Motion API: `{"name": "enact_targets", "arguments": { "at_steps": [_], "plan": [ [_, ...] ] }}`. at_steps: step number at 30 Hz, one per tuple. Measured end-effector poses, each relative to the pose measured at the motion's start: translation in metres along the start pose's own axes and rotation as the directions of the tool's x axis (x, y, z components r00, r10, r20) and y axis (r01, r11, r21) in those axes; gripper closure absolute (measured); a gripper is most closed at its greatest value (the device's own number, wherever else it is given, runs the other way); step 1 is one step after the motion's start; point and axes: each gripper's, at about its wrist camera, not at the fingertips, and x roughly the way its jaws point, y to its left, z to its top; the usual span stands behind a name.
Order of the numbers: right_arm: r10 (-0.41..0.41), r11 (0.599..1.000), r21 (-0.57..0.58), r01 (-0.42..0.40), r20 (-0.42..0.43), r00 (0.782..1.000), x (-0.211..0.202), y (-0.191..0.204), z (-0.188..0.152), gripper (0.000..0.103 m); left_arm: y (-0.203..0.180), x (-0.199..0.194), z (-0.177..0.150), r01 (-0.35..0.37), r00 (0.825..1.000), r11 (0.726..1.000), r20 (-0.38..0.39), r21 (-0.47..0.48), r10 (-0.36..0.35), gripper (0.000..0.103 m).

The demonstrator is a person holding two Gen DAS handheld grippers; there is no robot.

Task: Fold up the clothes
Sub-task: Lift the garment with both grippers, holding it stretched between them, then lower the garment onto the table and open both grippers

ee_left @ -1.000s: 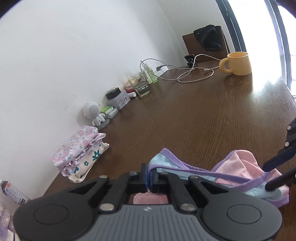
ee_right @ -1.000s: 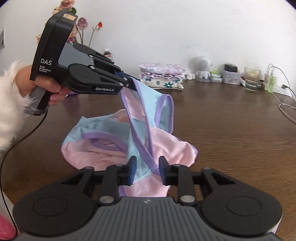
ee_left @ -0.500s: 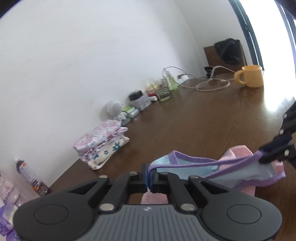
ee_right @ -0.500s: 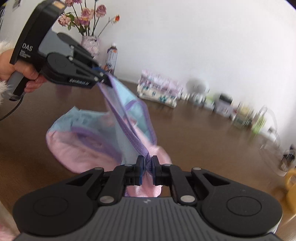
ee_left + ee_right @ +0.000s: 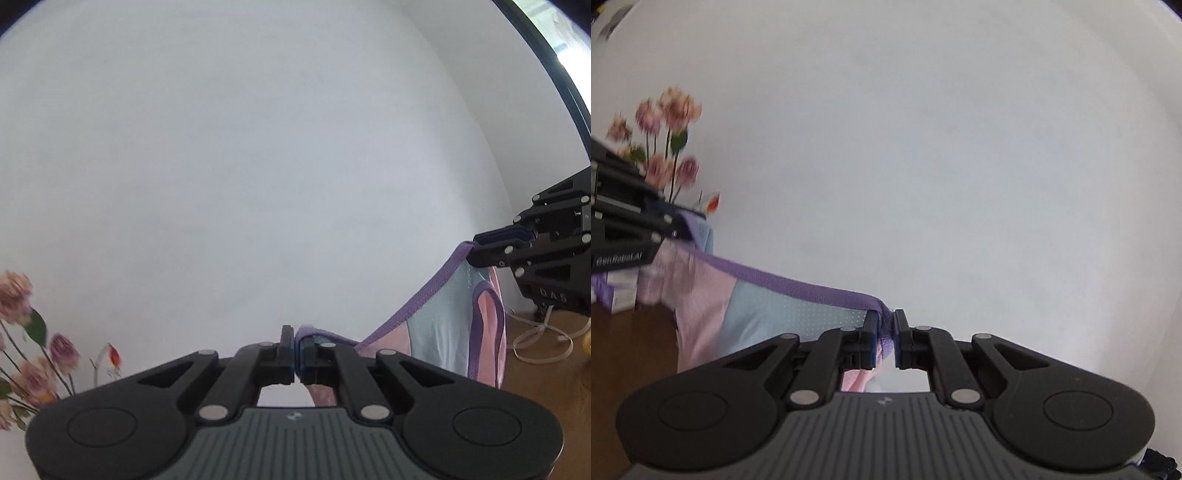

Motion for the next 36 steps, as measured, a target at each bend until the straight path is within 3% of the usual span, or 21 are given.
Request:
{"name": "enact_targets", "arguments": {
  "at_steps": [3, 7, 9, 11, 13, 15, 19, 21, 23, 29, 32, 35, 36],
  "plan": [
    [-0.005, 1.0, 0.032, 0.001, 0.132, 0.991, -0.017, -0.008, 0.037, 0.096, 0.018, -0.025, 0.027, -0.039, 0.995, 0.999, 0.088, -0.026, 0.041, 0.101],
    [0.053, 0.998, 0.03, -0.059, 0.175, 0.983, -0.042, 0.002, 0.025, 0.096, 0.021, -0.065, 0.02, -0.019, 0.99, 1.0, 0.138, -0.02, 0.022, 0.101],
    [0.116, 0.993, 0.018, -0.119, 0.136, 0.984, -0.053, 0.013, -0.002, 0.096, 0.012, -0.082, -0.007, 0.032, 0.994, 0.999, 0.101, 0.007, -0.033, 0.101],
    [0.199, 0.98, 0.015, -0.2, 0.057, 0.978, -0.065, 0.029, -0.045, 0.096, -0.005, -0.097, -0.049, 0.095, 0.995, 0.995, 0.012, 0.042, -0.095, 0.101],
    [0.281, 0.959, 0.046, -0.279, -0.054, 0.958, -0.077, 0.048, -0.095, 0.096, -0.024, -0.108, -0.099, 0.168, 0.982, 0.984, -0.1, 0.055, -0.162, 0.101],
    [0.351, 0.936, 0.095, -0.339, -0.166, 0.922, -0.087, 0.067, -0.146, 0.096, -0.042, -0.116, -0.148, 0.255, 0.94, 0.967, -0.236, 0.01, -0.246, 0.101],
    [0.445, 0.889, 0.271, -0.368, -0.333, 0.831, -0.109, 0.101, -0.226, 0.096, -0.065, -0.138, -0.227, 0.37, 0.81, 0.915, -0.428, -0.158, -0.401, 0.101],
    [0.468, 0.87, 0.347, -0.351, -0.358, 0.808, -0.121, 0.106, -0.245, 0.096, -0.071, -0.149, -0.246, 0.383, 0.774, 0.901, -0.461, -0.206, -0.434, 0.101],
    [0.482, 0.852, 0.407, -0.33, -0.361, 0.799, -0.133, 0.107, -0.254, 0.096, -0.066, -0.156, -0.257, 0.383, 0.757, 0.891, -0.471, -0.242, -0.453, 0.101],
    [0.466, 0.837, 0.477, -0.269, -0.363, 0.807, -0.164, 0.094, -0.261, 0.095, -0.067, -0.162, -0.264, 0.386, 0.73, 0.875, -0.484, -0.292, -0.483, 0.091],
    [0.457, 0.828, 0.51, -0.233, -0.372, 0.808, -0.171, 0.093, -0.266, 0.092, -0.068, -0.167, -0.267, 0.385, 0.73, 0.872, -0.478, -0.303, -0.489, 0.083],
    [0.465, 0.792, 0.576, -0.204, -0.352, 0.812, -0.175, 0.09, -0.265, 0.076, -0.068, -0.174, -0.267, 0.382, 0.754, 0.876, -0.449, -0.294, -0.479, 0.072],
    [0.46, 0.784, 0.59, -0.194, -0.343, 0.819, -0.178, 0.09, -0.264, 0.06, -0.068, -0.176, -0.267, 0.381, 0.763, 0.878, -0.439, -0.288, -0.475, 0.068]
  ]
}}
